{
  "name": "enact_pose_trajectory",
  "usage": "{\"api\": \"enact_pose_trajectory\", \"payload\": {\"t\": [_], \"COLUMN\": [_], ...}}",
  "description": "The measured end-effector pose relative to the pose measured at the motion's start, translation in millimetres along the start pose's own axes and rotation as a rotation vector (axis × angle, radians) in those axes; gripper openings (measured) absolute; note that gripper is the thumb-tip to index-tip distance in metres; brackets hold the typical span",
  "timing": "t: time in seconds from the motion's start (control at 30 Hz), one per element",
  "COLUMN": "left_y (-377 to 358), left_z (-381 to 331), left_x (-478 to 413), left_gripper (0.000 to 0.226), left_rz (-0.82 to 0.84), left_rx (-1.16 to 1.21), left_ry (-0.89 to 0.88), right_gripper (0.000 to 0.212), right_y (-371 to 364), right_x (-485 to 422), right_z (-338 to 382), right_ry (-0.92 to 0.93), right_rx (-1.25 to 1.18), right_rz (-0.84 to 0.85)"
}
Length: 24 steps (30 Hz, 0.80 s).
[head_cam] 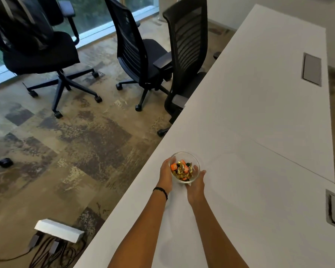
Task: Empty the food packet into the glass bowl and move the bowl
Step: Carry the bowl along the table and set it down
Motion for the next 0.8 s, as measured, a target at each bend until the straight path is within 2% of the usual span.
{"api": "enact_pose_trajectory", "payload": {"t": [0.13, 0.33, 0.53, 0.8], "left_y": [-17.5, -66.8, -141.5, -229.5], "left_z": [-14.4, -22.6, -14.1, 35.6], "left_x": [17.0, 47.1, 89.9, 148.7], "left_gripper": [0.034, 0.04, 0.039, 0.038], "left_rz": [0.053, 0.14, 0.212, 0.325], "left_rx": [-0.01, -0.035, -0.002, -0.03], "left_ry": [-0.046, -0.091, -0.073, 0.005], "right_gripper": [0.061, 0.059, 0.057, 0.058], "right_y": [4.2, 27.7, 84.5, 182.9], "right_x": [10.0, 34.4, 56.7, 90.8], "right_z": [16.0, 61.6, 112.2, 159.4], "right_ry": [0.049, 0.175, 0.275, 0.341], "right_rx": [-0.019, -0.028, -0.061, -0.088], "right_rz": [0.021, -0.004, -0.103, -0.239]}}
Point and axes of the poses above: each hand's wrist, its own x-axis away from the middle knuckle, its own y-axis out of the back of the hand, z = x × y, the point moved 3 cm from there along -x, towards the middle knuckle, and after that the axes turned 3 degrees about x, right-handed, at the moved point
